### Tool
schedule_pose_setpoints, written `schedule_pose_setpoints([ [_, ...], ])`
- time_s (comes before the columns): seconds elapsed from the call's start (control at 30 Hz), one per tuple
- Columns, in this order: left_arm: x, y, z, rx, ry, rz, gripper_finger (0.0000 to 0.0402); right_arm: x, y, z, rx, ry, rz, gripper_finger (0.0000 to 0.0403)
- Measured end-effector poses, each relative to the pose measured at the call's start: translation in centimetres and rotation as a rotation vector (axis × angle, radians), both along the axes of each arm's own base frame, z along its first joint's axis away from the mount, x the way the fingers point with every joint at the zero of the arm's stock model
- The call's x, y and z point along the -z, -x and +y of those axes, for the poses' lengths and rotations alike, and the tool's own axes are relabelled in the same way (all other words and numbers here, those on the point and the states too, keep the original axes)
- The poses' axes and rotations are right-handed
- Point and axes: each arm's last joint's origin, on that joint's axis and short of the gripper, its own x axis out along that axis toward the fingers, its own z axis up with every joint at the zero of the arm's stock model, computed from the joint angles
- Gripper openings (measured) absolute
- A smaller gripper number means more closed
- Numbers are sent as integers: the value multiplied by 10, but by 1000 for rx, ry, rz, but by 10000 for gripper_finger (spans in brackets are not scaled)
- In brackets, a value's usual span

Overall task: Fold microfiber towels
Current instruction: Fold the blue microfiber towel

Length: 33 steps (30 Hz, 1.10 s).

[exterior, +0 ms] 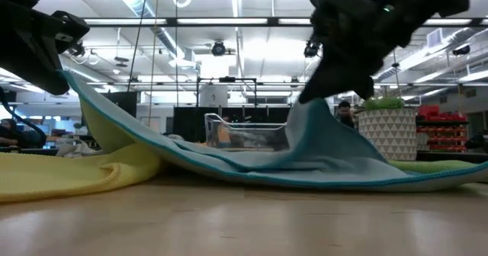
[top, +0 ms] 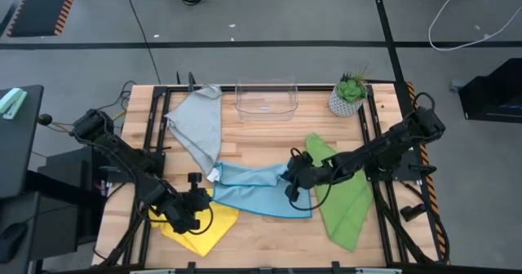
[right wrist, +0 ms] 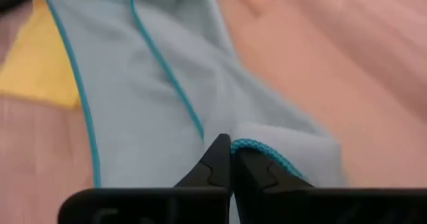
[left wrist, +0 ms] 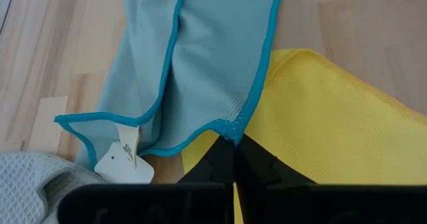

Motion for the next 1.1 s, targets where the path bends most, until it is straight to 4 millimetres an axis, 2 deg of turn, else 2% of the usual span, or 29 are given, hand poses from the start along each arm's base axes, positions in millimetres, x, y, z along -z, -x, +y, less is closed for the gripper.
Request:
schedule_pose_setpoints([
  [0.13, 0, 0, 0, 0, 0, 0, 7, -9, -9, -15, 64, 3, -14, 11],
  [0.27, 0, 0, 0, 0, -1, 0, 7, -10, -13, -39, 141, 19, 18, 8],
  [0.43, 0, 0, 0, 0, -1, 0, 7, -5, -11, -71, 245, 49, 93, 8],
  [0.6, 0, 0, 0, 0, -1, 0, 8, 0, -3, -95, 320, 65, 195, 10],
  [0.9, 0, 0, 0, 0, -1, 0, 14, 13, 10, -122, 416, 36, 270, 11],
  [1.1, 0, 0, 0, 0, 0, 0, 9, 14, 12, -127, 445, 34, 273, 42],
])
